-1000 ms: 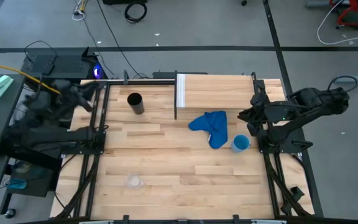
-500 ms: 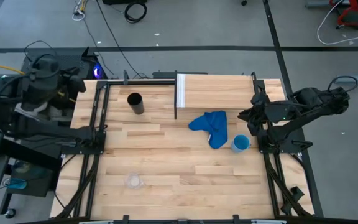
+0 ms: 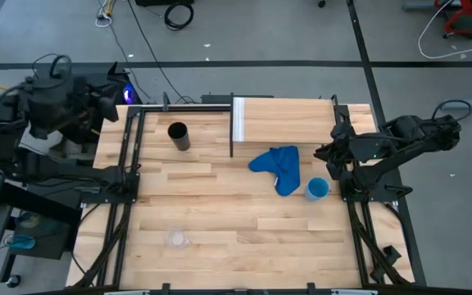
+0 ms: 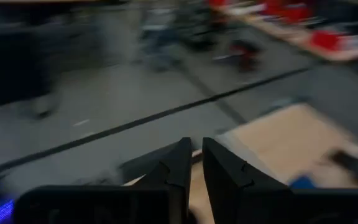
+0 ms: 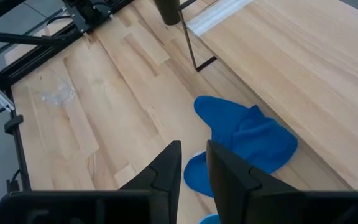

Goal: Stack small to large cups/mugs on shelf
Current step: Move the black plastic cup to the top center of the table

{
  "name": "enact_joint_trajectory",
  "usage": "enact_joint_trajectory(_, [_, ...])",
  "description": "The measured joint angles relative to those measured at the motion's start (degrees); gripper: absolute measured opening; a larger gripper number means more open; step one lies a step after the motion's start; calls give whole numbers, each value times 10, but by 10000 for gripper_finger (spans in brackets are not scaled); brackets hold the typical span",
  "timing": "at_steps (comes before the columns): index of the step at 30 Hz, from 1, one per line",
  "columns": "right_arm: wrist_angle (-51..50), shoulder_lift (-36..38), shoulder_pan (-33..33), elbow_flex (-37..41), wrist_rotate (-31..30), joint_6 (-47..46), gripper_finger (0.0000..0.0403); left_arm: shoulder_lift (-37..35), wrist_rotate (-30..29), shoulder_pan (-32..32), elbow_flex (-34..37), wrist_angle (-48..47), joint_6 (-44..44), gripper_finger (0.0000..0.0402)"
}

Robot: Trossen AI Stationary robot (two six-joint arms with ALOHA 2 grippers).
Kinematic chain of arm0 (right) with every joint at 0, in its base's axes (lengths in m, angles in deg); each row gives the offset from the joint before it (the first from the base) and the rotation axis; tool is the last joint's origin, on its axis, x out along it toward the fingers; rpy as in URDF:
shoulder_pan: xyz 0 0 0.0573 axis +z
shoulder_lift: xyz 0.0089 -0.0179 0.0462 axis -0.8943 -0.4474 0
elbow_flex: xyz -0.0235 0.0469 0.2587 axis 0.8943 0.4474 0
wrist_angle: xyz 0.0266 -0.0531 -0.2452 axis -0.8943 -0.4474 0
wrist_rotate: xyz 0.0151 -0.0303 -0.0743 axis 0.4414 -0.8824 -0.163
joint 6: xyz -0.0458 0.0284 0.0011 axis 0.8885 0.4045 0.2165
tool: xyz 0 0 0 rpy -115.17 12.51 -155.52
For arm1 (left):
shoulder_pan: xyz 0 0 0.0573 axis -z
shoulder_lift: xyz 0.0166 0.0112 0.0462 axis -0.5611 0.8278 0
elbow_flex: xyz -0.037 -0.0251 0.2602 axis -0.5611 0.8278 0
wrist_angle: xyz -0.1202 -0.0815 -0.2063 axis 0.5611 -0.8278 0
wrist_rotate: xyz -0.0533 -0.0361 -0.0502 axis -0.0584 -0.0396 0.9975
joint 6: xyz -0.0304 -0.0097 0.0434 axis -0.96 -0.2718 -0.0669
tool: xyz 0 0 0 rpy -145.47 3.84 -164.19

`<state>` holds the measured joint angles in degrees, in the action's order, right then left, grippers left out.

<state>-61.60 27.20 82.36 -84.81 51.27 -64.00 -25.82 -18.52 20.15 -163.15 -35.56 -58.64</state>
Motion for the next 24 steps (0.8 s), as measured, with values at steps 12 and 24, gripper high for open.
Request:
enact_joint_trajectory(12, [1,0,0,0,13,-10,84,62,396,-52,0,245,152,28])
enact_joint_trajectory(24, [2,0,0,0,34,-13,84,148,528,-292,0,345,176,50])
